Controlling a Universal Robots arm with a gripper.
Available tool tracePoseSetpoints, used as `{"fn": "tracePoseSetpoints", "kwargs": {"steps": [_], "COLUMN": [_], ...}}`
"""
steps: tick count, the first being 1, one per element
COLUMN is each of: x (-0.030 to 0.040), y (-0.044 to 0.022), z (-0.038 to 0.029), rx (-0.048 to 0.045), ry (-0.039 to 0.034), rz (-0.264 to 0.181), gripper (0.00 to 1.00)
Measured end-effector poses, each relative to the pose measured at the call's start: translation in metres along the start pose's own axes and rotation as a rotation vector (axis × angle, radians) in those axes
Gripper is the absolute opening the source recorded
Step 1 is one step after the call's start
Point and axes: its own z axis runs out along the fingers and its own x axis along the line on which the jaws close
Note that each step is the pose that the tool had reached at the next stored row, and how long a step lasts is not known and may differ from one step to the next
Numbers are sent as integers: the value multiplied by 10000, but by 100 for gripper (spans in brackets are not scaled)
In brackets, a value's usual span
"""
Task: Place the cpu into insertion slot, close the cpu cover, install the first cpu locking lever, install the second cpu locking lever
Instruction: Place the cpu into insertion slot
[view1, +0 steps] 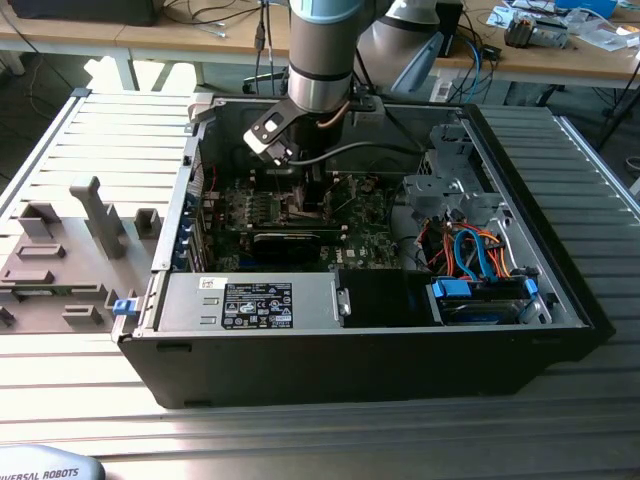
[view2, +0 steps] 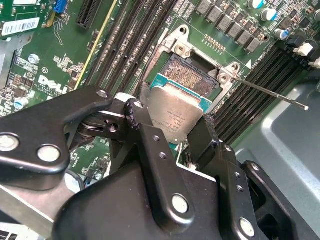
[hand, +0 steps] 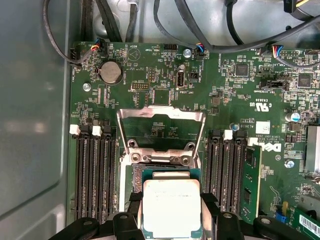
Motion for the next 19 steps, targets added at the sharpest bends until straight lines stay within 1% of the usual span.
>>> {"fn": "tracePoseSetpoints", "kwargs": {"steps": [19], "x": [-1], "y": [-9], "z": [41], "rx": [0], "ry": [0], "rz": [1], "gripper": [54]}}
